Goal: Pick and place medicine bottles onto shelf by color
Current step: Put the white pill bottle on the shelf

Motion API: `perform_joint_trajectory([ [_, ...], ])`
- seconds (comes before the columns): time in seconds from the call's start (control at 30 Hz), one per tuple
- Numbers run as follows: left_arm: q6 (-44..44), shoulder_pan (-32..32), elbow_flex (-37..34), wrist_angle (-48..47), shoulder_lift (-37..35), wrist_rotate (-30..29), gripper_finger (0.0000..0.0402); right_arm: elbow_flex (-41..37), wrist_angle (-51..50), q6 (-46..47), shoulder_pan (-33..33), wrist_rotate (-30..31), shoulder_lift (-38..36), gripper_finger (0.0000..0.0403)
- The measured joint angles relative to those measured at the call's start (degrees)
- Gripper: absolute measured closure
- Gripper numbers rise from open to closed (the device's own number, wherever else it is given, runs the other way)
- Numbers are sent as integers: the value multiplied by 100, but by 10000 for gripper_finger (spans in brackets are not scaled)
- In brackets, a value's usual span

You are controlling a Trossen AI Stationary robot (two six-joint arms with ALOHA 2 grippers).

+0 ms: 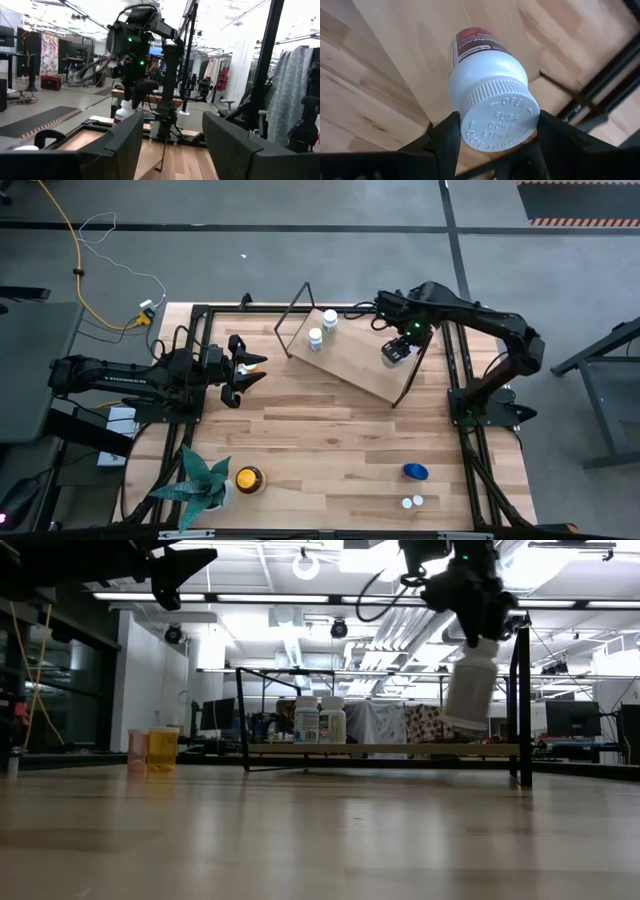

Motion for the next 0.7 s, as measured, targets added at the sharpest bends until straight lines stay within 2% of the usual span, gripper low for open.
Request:
perform_joint_trajectory([
  [0.17, 0, 0, 0, 2, 1, -11, 208, -409, -1, -13, 0, 19, -111, 198],
  [0.37, 13, -2, 0, 2, 0, -192, 208, -454, 10, -131, 0, 72, -19, 196],
  [0.7, 15, -2, 0, 1, 2, -192, 208, -454, 128, 17, 2, 66, -21, 139],
])
